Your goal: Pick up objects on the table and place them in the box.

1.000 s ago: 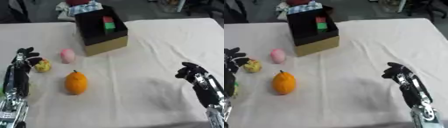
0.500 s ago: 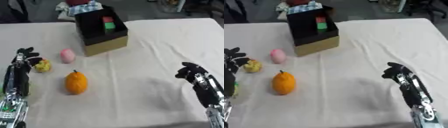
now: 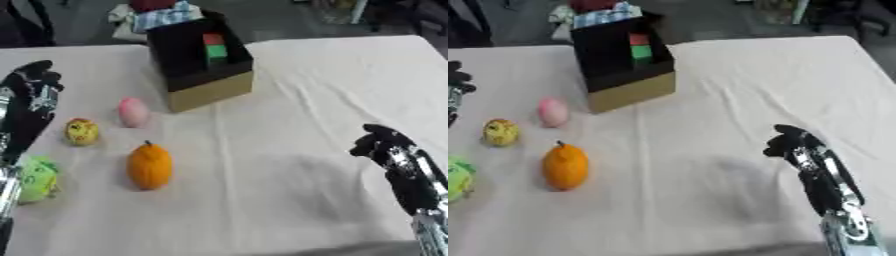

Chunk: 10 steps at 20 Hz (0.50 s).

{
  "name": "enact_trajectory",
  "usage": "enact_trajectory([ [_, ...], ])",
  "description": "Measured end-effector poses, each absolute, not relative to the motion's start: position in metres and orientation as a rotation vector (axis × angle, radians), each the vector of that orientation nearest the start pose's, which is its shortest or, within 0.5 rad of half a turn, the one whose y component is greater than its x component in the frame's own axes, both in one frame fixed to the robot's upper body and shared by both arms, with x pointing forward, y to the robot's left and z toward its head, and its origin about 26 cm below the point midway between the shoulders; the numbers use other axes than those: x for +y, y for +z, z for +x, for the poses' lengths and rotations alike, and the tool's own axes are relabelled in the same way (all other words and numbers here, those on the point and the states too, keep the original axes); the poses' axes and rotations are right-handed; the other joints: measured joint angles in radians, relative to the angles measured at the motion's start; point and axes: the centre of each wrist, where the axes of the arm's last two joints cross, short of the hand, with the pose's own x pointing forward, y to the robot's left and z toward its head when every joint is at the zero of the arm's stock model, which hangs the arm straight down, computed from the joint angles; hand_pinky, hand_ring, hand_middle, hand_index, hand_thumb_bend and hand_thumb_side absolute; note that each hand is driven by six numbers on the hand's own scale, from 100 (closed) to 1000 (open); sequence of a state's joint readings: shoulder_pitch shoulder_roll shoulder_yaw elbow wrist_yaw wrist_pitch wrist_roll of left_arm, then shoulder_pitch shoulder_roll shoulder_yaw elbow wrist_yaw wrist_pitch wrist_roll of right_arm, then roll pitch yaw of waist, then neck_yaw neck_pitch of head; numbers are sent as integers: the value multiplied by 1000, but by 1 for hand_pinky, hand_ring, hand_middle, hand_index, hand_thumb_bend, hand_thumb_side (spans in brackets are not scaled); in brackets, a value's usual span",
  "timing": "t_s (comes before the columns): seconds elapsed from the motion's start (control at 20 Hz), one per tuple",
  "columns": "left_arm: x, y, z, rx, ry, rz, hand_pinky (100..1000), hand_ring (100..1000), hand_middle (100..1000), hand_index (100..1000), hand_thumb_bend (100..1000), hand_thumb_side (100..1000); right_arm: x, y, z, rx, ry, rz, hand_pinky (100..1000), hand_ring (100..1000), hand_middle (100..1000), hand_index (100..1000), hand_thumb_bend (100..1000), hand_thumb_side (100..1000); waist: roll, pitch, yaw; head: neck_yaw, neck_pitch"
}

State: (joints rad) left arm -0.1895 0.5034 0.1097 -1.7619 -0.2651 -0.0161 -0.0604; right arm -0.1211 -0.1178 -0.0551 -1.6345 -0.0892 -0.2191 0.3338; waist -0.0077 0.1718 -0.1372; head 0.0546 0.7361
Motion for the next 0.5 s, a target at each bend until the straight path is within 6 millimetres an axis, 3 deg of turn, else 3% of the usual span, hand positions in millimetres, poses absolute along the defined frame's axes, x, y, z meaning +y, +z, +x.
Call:
enact_trajectory([
  [0.25, 378, 168, 317, -1644, -1010, 785, 809, 707, 735, 864, 100, 400, -271, 40, 304, -1936, 345, 184, 693, 609, 588, 798, 100, 708, 2, -10, 2, -10, 1],
  [0.5, 380, 183, 339, -1472, -1259, 831, 799, 706, 747, 880, 189, 376, -272, 39, 303, -1927, 349, 180, 693, 609, 588, 799, 100, 708, 6, -15, -1, -13, 1],
])
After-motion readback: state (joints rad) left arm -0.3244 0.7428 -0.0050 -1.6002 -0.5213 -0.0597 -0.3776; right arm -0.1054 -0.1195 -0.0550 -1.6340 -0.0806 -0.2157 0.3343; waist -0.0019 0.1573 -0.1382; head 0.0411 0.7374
